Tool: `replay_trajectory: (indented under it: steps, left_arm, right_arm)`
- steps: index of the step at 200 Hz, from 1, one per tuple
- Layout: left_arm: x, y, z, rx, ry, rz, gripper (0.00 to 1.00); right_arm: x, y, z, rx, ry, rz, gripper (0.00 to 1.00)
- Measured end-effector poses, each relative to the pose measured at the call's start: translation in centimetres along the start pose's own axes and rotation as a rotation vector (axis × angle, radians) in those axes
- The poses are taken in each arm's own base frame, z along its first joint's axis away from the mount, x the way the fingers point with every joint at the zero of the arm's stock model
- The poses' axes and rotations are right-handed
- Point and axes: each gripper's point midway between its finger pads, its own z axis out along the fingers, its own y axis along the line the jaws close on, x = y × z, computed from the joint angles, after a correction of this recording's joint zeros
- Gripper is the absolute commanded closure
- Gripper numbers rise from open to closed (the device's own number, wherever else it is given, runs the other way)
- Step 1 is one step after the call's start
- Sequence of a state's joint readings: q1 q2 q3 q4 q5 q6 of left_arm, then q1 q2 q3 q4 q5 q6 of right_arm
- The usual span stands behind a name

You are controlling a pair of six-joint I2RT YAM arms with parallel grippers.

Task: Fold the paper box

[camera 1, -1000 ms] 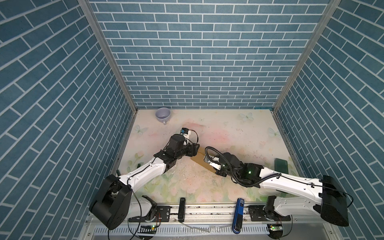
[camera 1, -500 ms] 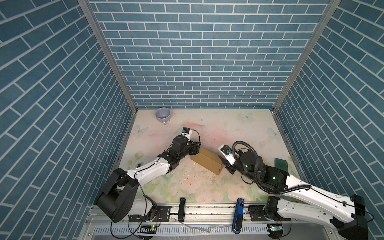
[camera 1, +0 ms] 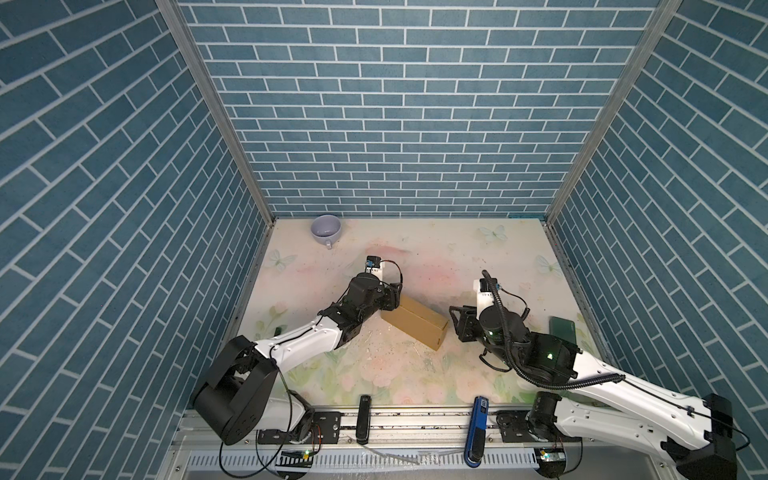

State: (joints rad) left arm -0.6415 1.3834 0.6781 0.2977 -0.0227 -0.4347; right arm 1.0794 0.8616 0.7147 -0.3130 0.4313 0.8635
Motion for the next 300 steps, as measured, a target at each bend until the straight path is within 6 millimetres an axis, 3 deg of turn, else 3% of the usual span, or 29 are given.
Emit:
replay_trajectory:
  steps: [50, 110, 142, 171, 218, 300]
  left_arm:
    - [0.0, 0.0, 0.0, -0.014, -0.008, 0.005, 0.34]
    - [0.0, -0.1, 0.0, -0.024, -0.012, 0.01, 0.35]
    - [0.0, -0.1, 0.0, -0.028, -0.014, 0.012, 0.34]
    - [0.0, -0.1, 0.0, -0.033, -0.015, 0.014, 0.34]
    - [0.0, -0.1, 0.0, -0.039, -0.017, 0.016, 0.34]
    - [0.3, -0.4, -0.5, -0.034, 0.036, 0.037, 0.27]
  right_arm:
    - [3.2, -1.9, 1.3, 0.014, 0.043, 0.235, 0.55]
    - [3.0, -0.7, 1.9, -0.059, 0.038, 0.357, 0.56]
    - [3.9, -0.5, 3.0, -0.063, 0.065, 0.382, 0.56]
    - [5.5, -1.2, 4.0, -0.045, 0.094, 0.404, 0.64]
    - [5.5, -1.4, 4.0, -0.087, 0.062, 0.478, 0.81]
    - [5.5, -1.7, 4.1, -0.108, 0.033, 0.511, 0.85]
